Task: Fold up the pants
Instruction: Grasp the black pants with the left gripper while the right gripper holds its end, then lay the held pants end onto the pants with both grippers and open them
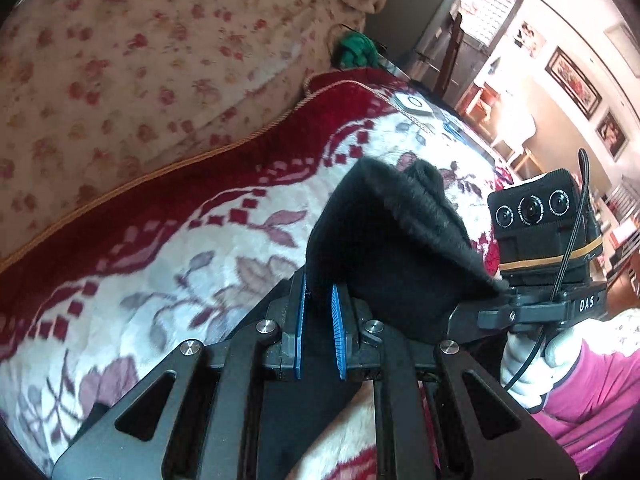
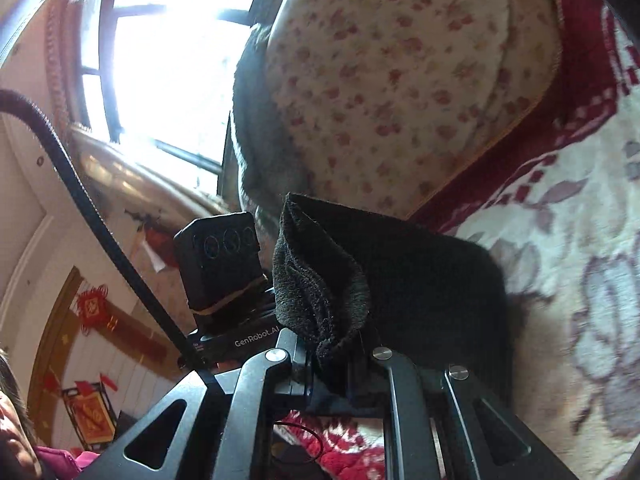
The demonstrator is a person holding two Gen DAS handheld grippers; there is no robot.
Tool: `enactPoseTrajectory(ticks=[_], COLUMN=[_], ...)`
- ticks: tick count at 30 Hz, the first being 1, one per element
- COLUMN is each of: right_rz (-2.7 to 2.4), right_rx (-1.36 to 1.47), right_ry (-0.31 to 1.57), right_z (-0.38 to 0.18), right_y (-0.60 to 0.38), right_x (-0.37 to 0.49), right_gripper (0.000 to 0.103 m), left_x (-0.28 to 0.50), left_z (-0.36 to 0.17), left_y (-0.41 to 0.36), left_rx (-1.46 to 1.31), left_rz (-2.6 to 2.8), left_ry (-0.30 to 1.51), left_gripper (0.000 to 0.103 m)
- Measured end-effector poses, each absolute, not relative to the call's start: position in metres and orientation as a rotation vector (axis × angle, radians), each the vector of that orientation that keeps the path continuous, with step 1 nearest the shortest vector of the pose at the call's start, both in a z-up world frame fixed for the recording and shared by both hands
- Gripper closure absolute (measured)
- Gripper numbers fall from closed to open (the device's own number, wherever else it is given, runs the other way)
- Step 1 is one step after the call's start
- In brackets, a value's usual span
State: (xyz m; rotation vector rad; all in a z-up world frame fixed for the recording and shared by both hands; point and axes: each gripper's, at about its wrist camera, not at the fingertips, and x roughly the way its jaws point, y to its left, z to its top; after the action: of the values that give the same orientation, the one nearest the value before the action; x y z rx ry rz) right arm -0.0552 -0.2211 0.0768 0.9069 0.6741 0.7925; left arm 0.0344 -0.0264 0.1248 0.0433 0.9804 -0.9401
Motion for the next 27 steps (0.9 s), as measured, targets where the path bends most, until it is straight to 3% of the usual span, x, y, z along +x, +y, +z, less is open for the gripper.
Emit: enactPoseTrajectory(ticks=[11, 24, 27], right_rz=[0.870, 0.820, 0.799], right_rx=[0.848, 0.756, 0.754], right_ry=[0.816, 1.033, 1.060], right_z=[0.055, -0.009, -0.015], right_y=[-0.145, -0.080, -0.075], right_x=[-0.038, -0.013, -0.012], right_gripper=[0.092, 0.092, 0.088], left_x=[0.022, 0.015, 0.014], left_z=[0.100, 0.062, 0.062], left_y=[0.061, 0.142, 0.152], left_rx=[-0.104, -0.212, -0.231], left_rz=[-0.815, -0.644, -0.623], left_ry=[1.005, 1.044, 1.038], left_gripper=[0.092, 0.092, 0.092])
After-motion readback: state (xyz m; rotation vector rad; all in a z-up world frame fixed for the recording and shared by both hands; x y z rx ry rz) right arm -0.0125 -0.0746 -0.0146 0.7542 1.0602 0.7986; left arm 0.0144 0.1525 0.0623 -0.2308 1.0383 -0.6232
